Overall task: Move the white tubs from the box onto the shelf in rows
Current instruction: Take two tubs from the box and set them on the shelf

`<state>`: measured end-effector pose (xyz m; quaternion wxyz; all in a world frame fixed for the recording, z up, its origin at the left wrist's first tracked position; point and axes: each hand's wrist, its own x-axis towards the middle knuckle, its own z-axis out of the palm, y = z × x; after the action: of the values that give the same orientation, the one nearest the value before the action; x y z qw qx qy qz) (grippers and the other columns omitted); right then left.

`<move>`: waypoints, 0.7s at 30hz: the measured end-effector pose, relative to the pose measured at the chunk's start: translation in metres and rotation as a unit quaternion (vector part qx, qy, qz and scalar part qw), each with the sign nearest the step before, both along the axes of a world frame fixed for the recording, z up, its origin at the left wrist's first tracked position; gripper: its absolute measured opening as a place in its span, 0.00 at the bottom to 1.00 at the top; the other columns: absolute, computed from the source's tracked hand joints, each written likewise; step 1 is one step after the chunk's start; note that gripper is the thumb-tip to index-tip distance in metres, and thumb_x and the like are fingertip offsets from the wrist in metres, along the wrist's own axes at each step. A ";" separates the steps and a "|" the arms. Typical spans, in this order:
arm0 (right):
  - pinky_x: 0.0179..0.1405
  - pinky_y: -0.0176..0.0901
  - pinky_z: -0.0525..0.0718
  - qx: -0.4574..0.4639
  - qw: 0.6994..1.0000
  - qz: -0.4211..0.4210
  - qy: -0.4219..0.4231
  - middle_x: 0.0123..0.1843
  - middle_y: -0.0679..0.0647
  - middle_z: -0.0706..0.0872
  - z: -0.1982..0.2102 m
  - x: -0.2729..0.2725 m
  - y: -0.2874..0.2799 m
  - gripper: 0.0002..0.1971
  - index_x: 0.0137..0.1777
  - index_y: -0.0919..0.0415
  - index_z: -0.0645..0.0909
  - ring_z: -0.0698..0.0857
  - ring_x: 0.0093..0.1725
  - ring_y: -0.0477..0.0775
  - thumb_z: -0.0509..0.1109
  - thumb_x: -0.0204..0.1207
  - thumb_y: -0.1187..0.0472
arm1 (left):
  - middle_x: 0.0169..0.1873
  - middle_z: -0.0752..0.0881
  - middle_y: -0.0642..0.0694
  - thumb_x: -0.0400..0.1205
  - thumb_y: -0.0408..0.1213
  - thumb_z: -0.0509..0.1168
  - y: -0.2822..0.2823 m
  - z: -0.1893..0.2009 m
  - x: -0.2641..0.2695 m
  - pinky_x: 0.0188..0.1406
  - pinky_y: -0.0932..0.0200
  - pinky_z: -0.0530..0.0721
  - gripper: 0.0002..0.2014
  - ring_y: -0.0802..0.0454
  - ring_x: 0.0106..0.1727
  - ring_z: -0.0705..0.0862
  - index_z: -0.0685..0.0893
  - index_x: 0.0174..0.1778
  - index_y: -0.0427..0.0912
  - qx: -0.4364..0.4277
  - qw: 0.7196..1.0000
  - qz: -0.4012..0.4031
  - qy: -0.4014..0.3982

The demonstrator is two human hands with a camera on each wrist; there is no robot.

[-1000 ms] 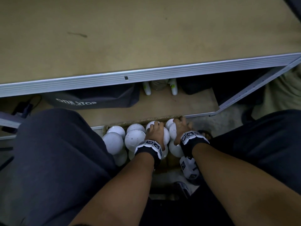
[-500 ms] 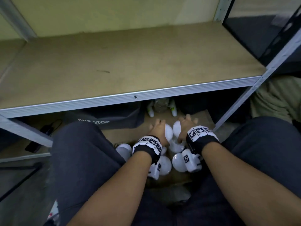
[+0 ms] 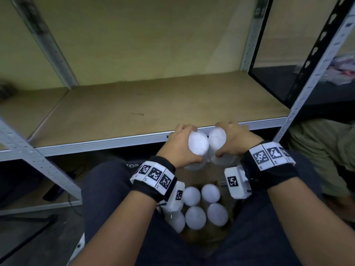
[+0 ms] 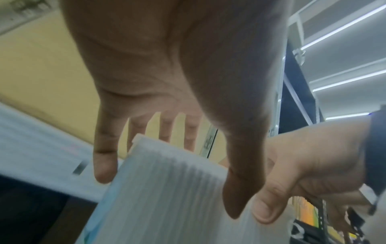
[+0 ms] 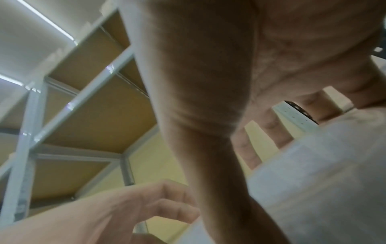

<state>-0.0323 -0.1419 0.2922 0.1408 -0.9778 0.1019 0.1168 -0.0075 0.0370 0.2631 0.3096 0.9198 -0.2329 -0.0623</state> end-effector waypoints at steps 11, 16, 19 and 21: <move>0.62 0.49 0.76 0.110 0.977 -0.014 -0.180 0.65 0.52 0.68 0.043 0.030 -0.003 0.32 0.62 0.54 0.73 0.72 0.67 0.59 0.82 0.59 0.53 | 0.62 0.76 0.53 0.64 0.46 0.78 0.010 0.057 0.039 0.59 0.64 0.71 0.27 0.52 0.65 0.77 0.83 0.60 0.48 -0.051 0.990 0.050 -0.122; 0.55 0.41 0.73 0.120 0.972 -0.009 -0.202 0.66 0.53 0.72 0.031 0.060 -0.006 0.29 0.63 0.55 0.78 0.75 0.66 0.56 0.81 0.62 0.53 | 0.63 0.77 0.53 0.65 0.46 0.78 0.004 0.052 0.066 0.58 0.66 0.69 0.27 0.54 0.65 0.77 0.84 0.61 0.47 -0.040 0.991 0.060 -0.113; 0.62 0.44 0.73 0.117 0.973 -0.006 -0.197 0.67 0.53 0.73 0.022 0.073 -0.008 0.28 0.63 0.55 0.78 0.74 0.69 0.57 0.81 0.63 0.53 | 0.65 0.77 0.53 0.66 0.45 0.77 0.000 0.043 0.076 0.58 0.66 0.68 0.27 0.52 0.67 0.76 0.83 0.62 0.47 -0.032 0.993 0.071 -0.094; 0.68 0.49 0.75 0.112 0.974 -0.006 -0.197 0.68 0.53 0.75 0.017 0.078 -0.008 0.28 0.63 0.55 0.78 0.74 0.69 0.59 0.80 0.63 0.52 | 0.65 0.77 0.53 0.67 0.46 0.77 -0.002 0.038 0.081 0.59 0.65 0.69 0.27 0.50 0.68 0.75 0.82 0.63 0.48 -0.039 0.993 0.080 -0.081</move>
<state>0.0453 -0.1499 0.3092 0.2677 -0.9589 0.0643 -0.0681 0.0732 0.0346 0.3010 0.3294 0.9246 -0.1853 0.0467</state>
